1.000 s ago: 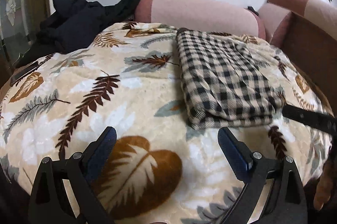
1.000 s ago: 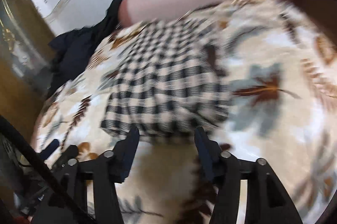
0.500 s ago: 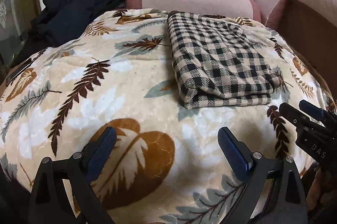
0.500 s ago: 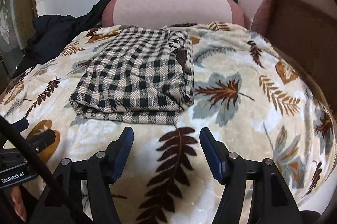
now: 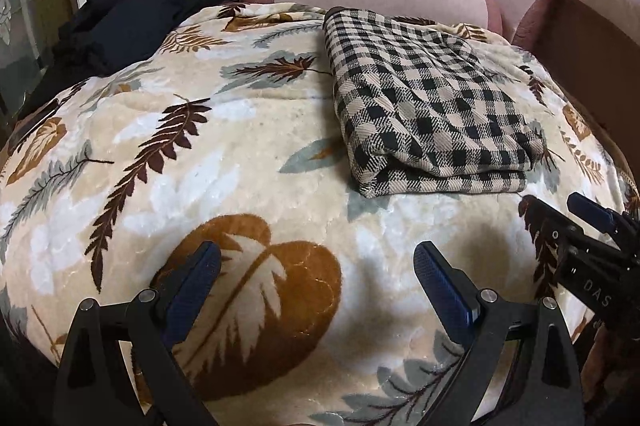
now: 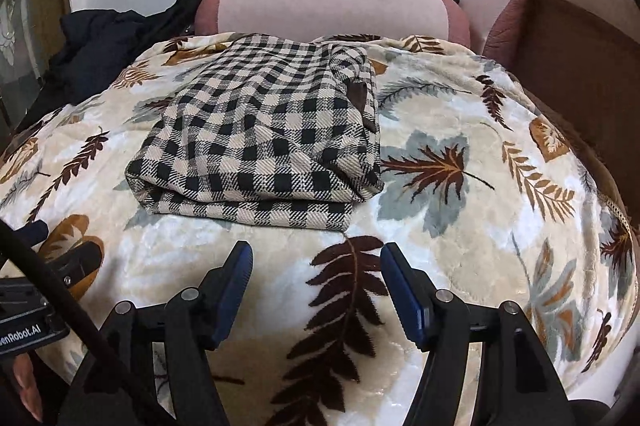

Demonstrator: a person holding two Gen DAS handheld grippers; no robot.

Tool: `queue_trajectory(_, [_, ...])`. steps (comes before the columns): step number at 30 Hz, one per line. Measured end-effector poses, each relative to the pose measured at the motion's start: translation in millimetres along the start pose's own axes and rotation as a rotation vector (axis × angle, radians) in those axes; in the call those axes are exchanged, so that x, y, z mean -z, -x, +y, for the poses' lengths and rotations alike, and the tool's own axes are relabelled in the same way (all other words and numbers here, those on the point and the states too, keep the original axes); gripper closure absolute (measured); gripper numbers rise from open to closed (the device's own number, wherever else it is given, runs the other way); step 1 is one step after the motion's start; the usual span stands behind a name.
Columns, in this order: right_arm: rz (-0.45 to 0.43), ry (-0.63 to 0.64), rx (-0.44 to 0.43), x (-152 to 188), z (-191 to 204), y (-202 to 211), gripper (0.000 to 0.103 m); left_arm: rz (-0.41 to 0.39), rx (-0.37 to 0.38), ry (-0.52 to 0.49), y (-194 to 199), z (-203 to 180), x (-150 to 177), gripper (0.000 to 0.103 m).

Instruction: Fold large clothes

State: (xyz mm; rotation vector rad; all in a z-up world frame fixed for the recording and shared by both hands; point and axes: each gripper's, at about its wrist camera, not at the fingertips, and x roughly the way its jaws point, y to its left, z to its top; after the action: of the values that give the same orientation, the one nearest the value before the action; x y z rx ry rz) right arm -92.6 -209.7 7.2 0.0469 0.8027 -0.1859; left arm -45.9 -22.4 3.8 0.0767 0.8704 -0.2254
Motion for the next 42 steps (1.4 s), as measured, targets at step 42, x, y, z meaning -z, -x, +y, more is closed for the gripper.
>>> queue_trajectory(42, [0.025, -0.007, 0.039, 0.8, -4.8, -7.6, 0.030, 0.042, -0.016, -0.010, -6.4, -8.7, 5.8, 0.007])
